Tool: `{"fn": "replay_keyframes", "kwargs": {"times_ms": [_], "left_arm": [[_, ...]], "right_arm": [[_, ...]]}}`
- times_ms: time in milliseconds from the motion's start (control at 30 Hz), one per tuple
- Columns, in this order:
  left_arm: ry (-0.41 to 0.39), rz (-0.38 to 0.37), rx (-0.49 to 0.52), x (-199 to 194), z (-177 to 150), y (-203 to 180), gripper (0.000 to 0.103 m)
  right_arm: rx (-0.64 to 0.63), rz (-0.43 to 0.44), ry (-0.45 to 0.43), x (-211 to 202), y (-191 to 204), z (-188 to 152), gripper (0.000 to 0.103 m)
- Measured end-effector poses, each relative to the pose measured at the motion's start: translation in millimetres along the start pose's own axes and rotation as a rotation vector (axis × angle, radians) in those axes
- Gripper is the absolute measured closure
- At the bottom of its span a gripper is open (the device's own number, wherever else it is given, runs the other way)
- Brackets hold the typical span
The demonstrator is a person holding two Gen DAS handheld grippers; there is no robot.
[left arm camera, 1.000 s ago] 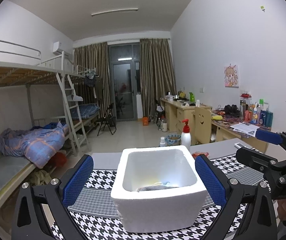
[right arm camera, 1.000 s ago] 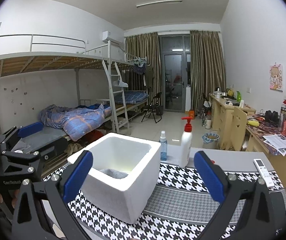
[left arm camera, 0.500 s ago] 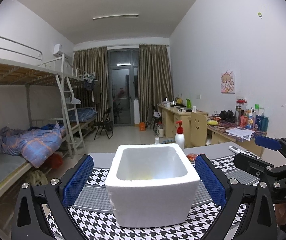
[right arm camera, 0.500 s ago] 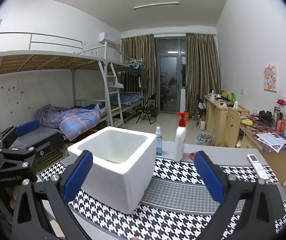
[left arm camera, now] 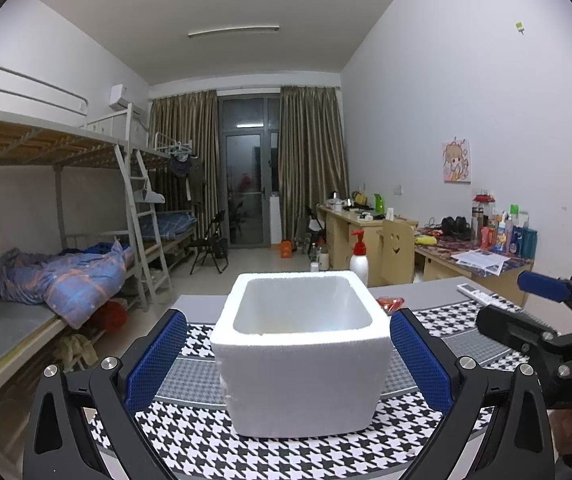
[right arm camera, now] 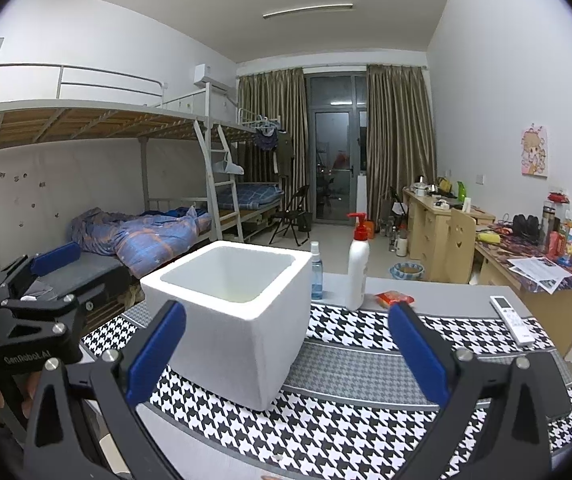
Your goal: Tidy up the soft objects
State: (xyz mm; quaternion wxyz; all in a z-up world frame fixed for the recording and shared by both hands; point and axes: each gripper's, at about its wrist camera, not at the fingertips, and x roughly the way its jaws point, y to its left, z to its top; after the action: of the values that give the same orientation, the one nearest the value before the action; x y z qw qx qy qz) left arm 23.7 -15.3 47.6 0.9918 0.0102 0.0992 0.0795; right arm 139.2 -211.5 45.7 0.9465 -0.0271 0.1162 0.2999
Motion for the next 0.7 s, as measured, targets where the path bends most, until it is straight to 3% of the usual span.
{"fn": "replay_keyframes", "kwargs": {"times_ms": [200, 533, 700], "left_arm": [[0.017, -0.008, -0.012, 2.8, -6.9, 2.1, 0.001], [0.0, -0.04, -0.043, -0.4, -18.3, -1.4, 0.001], [-0.004, -0.018, -0.026, -4.5, -23.6, -6.2, 0.001]], "right_arm": [[-0.008, -0.042, -0.02, -4.5, 0.3, -10.9, 0.001], [0.009, -0.025, -0.043, -9.7, -2.0, -21.0, 0.001], [0.018, -0.044, -0.034, -12.2, -3.1, -25.4, 0.001]]}}
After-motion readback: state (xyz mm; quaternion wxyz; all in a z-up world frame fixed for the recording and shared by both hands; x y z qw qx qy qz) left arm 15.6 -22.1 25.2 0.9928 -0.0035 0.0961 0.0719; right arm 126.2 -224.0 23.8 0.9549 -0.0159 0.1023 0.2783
